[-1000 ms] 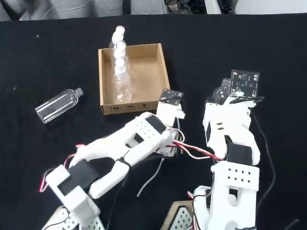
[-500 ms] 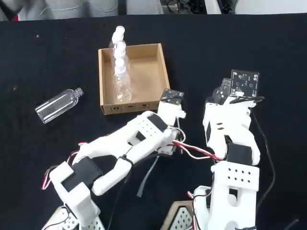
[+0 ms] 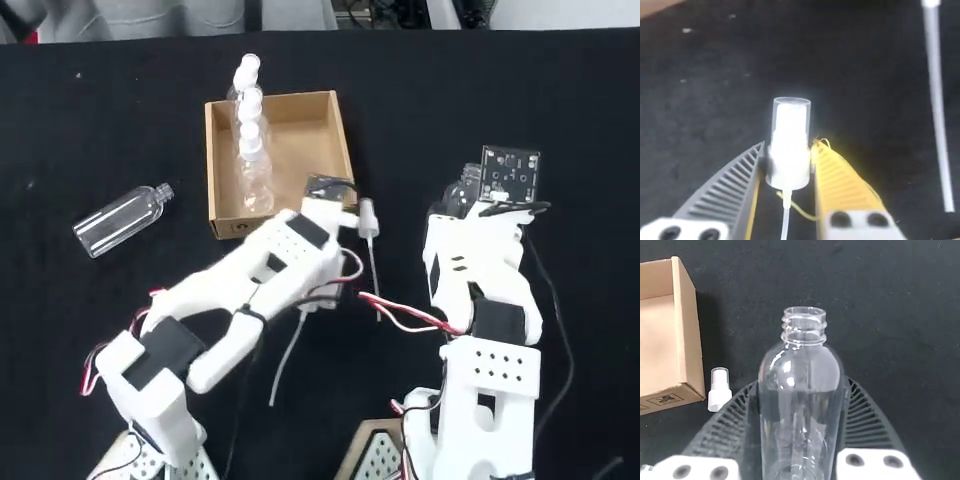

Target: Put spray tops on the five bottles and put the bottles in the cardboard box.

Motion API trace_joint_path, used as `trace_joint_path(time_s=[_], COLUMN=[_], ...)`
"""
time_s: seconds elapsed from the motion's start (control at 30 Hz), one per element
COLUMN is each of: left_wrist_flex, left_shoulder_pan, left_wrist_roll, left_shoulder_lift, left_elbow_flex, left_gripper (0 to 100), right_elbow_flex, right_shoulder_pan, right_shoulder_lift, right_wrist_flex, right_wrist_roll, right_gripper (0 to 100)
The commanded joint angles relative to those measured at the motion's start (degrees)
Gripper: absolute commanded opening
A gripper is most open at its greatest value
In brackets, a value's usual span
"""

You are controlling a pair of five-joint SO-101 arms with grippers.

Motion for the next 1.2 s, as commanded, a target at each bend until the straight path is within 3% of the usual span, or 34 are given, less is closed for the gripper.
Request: trace_joint_path(time_s=[0.0, 0.2, 0.5, 0.7, 1.17], left_wrist_flex=[1.93, 6.24, 6.33, 2.99, -0.70], left_shoulder_pan=[-1.89, -1.89, -1.89, -1.89, -1.71], left_wrist_roll=[-0.18, 0.26, 0.26, -0.09, 0.00], left_shoulder_lift=[-0.62, -0.53, -0.53, -0.44, 2.73], left_elbow_flex=[-3.12, -3.21, -3.12, -2.24, -0.75], left_gripper=[11, 27, 27, 18, 18], right_elbow_flex=[-1.01, -1.01, -1.01, -1.01, -1.01], right_shoulder_pan=[1.58, 1.58, 1.58, 1.58, 1.32], right_shoulder_lift=[-2.15, -2.15, -2.15, -2.15, -2.15], right_wrist_flex=[-1.76, -1.76, -1.76, -1.76, -1.76], right_wrist_roll=[-0.09, -0.09, 0.00, 0.00, 0.00], right_gripper=[12.0, 12.0, 12.0, 12.0, 12.0])
